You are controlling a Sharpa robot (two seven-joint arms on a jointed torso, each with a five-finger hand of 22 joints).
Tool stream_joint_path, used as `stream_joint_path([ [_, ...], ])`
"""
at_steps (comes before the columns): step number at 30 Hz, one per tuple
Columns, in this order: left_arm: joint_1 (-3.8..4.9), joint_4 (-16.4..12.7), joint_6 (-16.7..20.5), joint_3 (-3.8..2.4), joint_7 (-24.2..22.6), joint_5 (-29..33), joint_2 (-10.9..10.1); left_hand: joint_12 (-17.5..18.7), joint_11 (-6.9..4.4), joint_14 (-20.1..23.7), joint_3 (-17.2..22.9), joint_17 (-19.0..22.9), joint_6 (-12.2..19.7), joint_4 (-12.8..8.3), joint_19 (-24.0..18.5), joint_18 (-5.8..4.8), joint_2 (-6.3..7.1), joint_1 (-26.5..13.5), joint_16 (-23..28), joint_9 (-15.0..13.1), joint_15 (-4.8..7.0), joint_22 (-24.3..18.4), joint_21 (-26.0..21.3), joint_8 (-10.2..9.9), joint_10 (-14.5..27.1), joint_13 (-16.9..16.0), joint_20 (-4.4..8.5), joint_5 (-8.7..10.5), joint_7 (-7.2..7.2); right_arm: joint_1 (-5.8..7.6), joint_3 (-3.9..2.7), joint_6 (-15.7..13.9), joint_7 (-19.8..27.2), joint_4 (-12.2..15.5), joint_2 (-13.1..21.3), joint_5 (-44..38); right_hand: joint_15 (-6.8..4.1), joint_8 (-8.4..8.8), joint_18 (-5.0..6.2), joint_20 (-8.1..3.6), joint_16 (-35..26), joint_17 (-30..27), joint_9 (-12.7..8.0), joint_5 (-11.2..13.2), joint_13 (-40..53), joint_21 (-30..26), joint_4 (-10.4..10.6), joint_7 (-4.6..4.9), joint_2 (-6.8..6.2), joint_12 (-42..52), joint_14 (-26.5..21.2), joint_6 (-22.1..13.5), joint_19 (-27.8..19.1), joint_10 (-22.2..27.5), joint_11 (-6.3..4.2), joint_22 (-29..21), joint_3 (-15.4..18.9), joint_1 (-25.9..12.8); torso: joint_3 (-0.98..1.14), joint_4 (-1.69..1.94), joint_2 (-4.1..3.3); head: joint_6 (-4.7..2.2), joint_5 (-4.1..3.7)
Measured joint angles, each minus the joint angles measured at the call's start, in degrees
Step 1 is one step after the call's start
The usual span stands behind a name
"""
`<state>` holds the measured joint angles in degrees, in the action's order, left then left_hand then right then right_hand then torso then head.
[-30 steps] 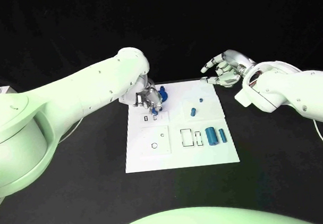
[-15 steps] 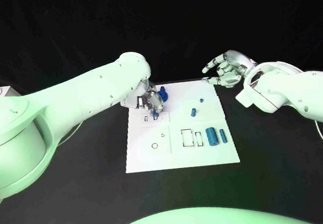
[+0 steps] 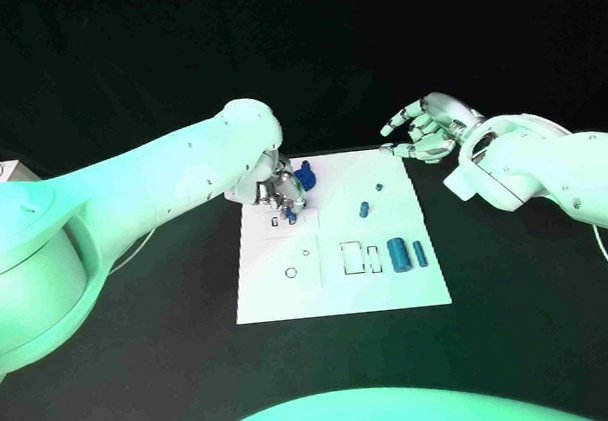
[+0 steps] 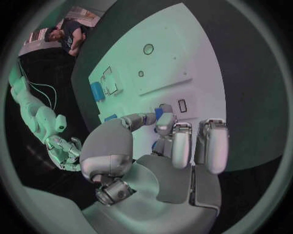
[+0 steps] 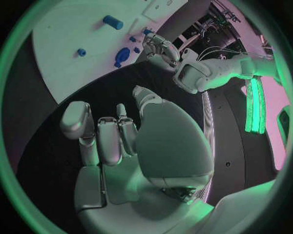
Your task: Assemble the parts on the task board
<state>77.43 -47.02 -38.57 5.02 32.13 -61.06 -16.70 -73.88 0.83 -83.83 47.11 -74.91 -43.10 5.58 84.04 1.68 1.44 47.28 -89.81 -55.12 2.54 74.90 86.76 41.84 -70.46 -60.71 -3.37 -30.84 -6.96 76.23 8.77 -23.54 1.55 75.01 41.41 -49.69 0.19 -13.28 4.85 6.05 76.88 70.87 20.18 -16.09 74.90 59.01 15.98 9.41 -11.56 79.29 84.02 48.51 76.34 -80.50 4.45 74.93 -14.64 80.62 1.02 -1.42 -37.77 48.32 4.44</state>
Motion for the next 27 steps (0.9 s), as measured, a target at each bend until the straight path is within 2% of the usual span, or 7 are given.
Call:
stream_joint_path([
  [27,-0.02,0.5,-0.5,0.07,0.0,0.0,-0.2,0.0,0.01,-0.2,-0.2,0.0,0.0,-0.2,0.0,0.00,0.00,0.0,0.0,-0.1,0.21,0.0,0.0,0.2,0.0,0.0,0.00,-0.48,0.00,0.00,0.00,0.0,0.0,-0.1,0.0,0.0,0.00,0.00,0.00,0.21,0.0,0.1,0.1,0.0,0.0,-0.3,-0.2,0.00,0.00,0.0,0.0,0.0,0.2,0.0,0.00,0.0,-0.2,0.0,-0.03,0.01,0.03,0.10,-0.04],
])
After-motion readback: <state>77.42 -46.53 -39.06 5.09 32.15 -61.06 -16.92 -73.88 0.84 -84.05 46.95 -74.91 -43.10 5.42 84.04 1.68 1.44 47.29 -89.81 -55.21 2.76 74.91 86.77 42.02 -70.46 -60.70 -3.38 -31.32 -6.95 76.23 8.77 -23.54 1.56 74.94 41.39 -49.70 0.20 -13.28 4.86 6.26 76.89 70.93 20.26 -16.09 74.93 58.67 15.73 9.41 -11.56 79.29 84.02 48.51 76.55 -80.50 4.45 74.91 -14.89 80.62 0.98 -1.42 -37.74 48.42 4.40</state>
